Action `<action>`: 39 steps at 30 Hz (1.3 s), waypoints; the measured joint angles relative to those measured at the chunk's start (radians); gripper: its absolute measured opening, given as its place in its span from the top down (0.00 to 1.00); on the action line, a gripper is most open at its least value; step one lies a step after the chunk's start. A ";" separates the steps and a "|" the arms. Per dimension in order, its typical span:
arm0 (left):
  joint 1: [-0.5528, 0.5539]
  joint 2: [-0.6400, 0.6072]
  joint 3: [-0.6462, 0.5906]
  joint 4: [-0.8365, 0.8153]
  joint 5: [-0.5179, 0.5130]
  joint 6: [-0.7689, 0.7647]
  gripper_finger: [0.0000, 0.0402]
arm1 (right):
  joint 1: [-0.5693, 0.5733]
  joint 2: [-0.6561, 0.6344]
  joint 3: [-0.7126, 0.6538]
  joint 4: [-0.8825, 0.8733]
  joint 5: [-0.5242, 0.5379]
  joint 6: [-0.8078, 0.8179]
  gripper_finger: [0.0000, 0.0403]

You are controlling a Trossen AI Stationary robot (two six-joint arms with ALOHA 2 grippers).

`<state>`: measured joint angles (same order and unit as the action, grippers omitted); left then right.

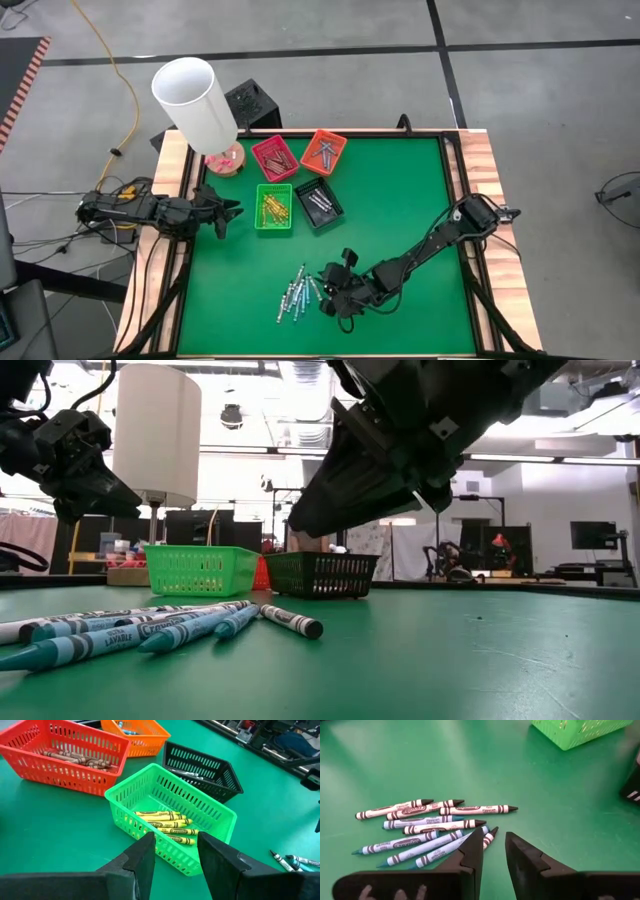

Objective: Sort crayons
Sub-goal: Put the black crayon into the black bin

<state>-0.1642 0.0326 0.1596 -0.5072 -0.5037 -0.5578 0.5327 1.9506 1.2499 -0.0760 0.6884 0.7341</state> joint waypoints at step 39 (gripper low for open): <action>0.000 0.000 -0.002 0.376 0.295 -0.009 0.66 | -0.110 0.017 0.277 -0.263 -0.199 -0.228 0.78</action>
<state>-0.1640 0.0330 0.1574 -0.1307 -0.2091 -0.5668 0.4228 1.9673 1.5272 -0.3390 0.4893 0.5058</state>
